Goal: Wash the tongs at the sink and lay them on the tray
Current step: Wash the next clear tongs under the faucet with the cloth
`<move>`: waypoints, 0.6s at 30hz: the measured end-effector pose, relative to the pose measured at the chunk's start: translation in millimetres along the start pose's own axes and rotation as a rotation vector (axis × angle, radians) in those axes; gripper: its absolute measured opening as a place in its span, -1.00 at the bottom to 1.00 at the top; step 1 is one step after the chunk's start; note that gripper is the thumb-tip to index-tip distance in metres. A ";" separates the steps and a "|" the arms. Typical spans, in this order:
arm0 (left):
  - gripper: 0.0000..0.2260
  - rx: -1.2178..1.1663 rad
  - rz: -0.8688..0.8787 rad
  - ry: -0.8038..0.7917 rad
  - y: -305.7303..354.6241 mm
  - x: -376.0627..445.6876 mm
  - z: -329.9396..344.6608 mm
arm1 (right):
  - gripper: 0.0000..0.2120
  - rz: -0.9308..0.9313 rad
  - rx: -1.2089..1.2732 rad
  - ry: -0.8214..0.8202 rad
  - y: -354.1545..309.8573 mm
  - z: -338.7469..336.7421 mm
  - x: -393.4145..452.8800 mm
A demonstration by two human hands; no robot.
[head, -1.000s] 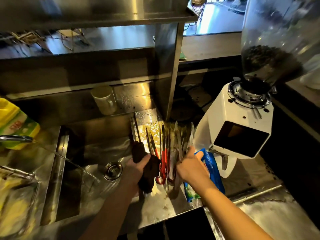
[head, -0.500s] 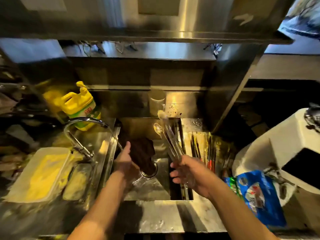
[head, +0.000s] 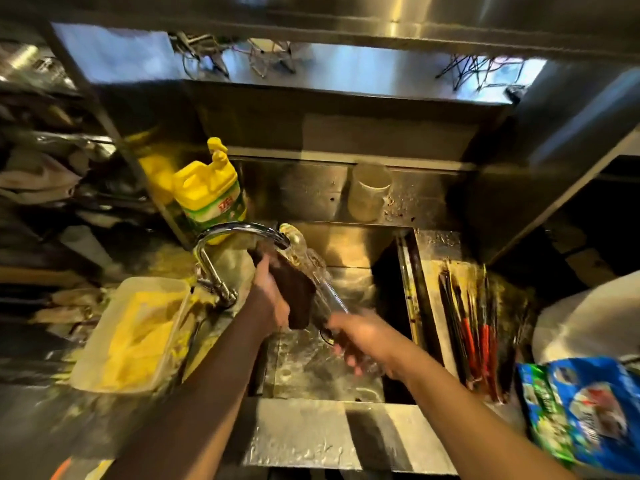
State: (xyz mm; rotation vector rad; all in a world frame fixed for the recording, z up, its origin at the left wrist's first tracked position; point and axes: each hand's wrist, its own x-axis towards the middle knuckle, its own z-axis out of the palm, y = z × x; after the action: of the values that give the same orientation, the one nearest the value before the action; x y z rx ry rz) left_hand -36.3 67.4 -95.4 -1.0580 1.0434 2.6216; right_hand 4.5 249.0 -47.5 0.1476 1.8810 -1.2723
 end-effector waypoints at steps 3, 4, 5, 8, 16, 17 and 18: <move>-0.57 0.129 0.023 0.015 -0.6 5.7 5.4 | -0.72 -0.017 -0.090 0.046 -1.9 7.4 3.0; -0.64 0.169 0.033 0.048 2.5 7.8 7.0 | -0.76 -0.027 -0.101 0.035 0.0 7.7 2.3; -0.67 0.198 0.041 0.071 5.0 12.6 7.5 | -0.76 -0.037 -0.107 0.017 1.1 6.9 -0.6; -0.71 0.279 0.000 0.078 -0.1 20.6 14.2 | -0.80 -0.070 -0.164 -0.004 1.6 -1.1 -1.8; -0.77 0.290 -0.027 0.131 -23.7 38.3 25.7 | -0.85 -0.036 -0.256 0.009 13.8 -18.0 -1.4; -0.78 0.309 -0.039 0.122 -25.5 37.5 26.0 | -0.87 -0.027 -0.260 0.023 14.3 -20.7 -0.4; -0.78 0.324 -0.051 0.114 -28.5 37.5 25.6 | -0.89 -0.029 -0.259 0.033 15.9 -21.4 -0.4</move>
State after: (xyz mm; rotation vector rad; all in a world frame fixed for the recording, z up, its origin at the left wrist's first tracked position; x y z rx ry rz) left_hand -68.7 100.5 -122.5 -1.1459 1.3867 2.2702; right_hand 0.7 274.1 -55.8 0.0037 2.0634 -1.0383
